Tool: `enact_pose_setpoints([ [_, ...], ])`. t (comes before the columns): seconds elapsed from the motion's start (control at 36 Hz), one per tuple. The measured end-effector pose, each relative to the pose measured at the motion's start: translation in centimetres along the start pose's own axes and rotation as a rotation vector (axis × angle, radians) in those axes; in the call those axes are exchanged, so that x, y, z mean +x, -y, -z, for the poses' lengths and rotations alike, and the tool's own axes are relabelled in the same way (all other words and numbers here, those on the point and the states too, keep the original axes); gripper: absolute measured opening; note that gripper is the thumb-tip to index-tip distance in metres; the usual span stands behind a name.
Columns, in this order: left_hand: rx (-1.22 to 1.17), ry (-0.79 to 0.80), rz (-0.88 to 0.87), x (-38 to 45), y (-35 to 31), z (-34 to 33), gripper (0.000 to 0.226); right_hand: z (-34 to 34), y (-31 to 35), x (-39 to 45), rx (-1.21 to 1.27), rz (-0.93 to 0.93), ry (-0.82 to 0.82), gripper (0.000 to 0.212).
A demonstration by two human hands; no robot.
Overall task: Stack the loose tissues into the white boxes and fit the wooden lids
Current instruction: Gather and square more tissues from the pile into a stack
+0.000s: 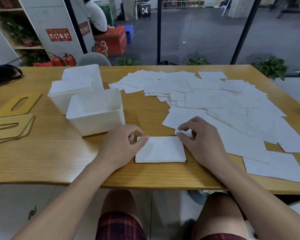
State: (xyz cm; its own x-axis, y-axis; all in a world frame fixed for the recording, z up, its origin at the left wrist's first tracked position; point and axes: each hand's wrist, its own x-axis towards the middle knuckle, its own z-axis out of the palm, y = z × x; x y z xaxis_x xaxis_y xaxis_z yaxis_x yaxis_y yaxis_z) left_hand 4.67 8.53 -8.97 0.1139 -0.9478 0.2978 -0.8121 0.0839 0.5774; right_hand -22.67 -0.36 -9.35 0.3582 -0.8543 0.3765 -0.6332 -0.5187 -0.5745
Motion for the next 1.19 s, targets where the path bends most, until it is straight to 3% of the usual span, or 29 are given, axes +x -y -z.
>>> enact_pose_setpoints([
  [0.08,-0.032,-0.024,-0.039,0.2,-0.6,-0.3,0.013,-0.3,-0.1,1.9,-0.034,-0.003,0.018,0.012],
  [0.22,-0.034,0.088,-0.102,0.2,-1.7,-1.9,0.012,-1.8,0.1,4.4,-0.112,0.012,0.06,0.018],
  [0.58,0.007,0.123,-0.064,2.0,-1.5,-2.8,0.011,-3.0,0.5,5.2,-0.242,0.113,0.044,0.013],
  [0.75,-0.157,0.057,0.047,2.9,-1.6,-3.1,0.007,-2.0,0.1,4.8,0.016,0.014,-0.021,0.012],
  [1.0,-0.588,0.095,0.165,4.9,-4.7,-4.1,0.053,-1.3,1.8,2.8,0.294,-0.006,-0.027,0.015],
  [1.19,-0.707,0.118,0.255,5.5,-5.7,-4.5,0.041,-1.1,2.2,1.7,0.338,0.039,0.017,0.011],
])
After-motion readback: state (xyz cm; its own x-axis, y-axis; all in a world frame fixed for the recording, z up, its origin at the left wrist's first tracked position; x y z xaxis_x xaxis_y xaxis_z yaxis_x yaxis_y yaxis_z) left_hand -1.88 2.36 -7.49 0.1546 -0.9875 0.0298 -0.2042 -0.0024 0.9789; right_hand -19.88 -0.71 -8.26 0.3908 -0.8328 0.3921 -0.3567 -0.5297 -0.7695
